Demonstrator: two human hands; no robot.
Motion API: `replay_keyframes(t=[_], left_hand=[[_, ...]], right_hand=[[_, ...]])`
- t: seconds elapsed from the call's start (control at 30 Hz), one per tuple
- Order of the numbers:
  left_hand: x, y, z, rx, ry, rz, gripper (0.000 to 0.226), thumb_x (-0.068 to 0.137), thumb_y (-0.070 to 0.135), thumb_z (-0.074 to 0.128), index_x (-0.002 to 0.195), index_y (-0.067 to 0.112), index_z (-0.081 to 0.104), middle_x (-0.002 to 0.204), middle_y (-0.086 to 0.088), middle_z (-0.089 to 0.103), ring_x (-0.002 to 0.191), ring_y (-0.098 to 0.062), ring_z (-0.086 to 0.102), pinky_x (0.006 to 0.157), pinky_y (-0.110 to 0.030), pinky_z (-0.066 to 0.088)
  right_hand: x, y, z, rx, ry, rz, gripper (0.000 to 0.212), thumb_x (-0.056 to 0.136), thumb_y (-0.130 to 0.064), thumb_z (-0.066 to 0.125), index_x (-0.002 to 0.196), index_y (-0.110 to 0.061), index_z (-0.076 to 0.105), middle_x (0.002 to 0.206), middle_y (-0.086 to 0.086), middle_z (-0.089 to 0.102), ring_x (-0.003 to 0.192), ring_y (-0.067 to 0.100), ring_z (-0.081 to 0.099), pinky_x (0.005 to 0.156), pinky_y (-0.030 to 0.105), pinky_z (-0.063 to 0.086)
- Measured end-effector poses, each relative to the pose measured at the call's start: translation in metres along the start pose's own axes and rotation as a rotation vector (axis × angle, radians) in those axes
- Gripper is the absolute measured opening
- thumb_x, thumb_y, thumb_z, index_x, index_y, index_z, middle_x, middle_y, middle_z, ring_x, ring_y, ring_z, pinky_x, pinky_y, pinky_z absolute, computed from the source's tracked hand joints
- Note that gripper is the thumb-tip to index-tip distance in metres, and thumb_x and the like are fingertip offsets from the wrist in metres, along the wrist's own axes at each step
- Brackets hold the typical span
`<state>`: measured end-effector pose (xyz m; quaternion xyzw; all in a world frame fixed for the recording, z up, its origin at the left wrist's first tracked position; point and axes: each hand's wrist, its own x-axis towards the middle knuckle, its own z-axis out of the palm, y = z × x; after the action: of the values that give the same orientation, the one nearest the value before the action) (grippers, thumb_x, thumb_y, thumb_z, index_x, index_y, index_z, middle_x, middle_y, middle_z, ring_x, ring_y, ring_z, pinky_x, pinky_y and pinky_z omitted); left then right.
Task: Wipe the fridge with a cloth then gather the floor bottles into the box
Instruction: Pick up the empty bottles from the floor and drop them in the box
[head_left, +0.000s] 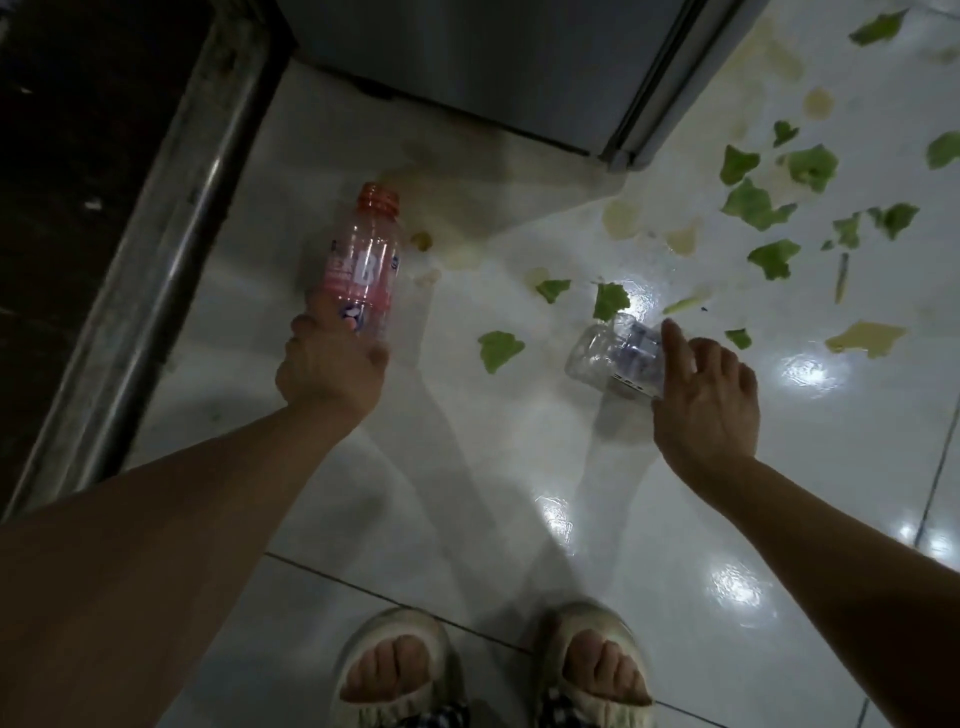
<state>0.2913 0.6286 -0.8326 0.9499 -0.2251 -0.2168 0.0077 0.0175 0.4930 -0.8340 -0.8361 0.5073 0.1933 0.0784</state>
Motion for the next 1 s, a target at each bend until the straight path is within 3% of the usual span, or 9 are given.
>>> replay_keyframes(t=[0.33,0.73,1.0], left_hand=[[-0.048,0.018,-0.062,0.047,-0.116,0.101,0.080,0.080,0.041,0.067,0.137,0.006,0.022,0.124,-0.022,0.047,0.110,-0.042,0.053,0.083,-0.047,0.043],[-0.169,0.088,-0.249,0.114,-0.287,0.298,0.076,0.080,0.046,0.066,0.134,0.014,0.022,0.123,-0.015,0.049,0.104,-0.032,0.056,0.083,-0.038,0.043],[-0.244,0.190,-0.324,0.144,-0.306,0.459,0.075,0.080,0.048,0.064,0.134,0.015,0.024,0.124,-0.012,0.050,0.108,-0.031,0.056,0.086,-0.039,0.044]], right_hand=[[-0.040,-0.008,-0.059,0.034,-0.071,-0.008,0.080,0.083,-0.022,0.068,0.146,-0.014,0.020,0.124,0.015,0.050,0.108,0.031,0.050,0.087,0.039,0.042],[-0.131,0.032,-0.267,0.070,-0.042,0.033,0.075,0.083,-0.031,0.067,0.141,-0.016,0.022,0.120,0.010,0.052,0.108,0.026,0.052,0.086,0.036,0.044],[-0.174,0.104,-0.374,0.113,0.020,0.161,0.068,0.085,-0.025,0.064,0.139,-0.016,0.023,0.120,0.009,0.051,0.108,0.025,0.050,0.088,0.036,0.043]])
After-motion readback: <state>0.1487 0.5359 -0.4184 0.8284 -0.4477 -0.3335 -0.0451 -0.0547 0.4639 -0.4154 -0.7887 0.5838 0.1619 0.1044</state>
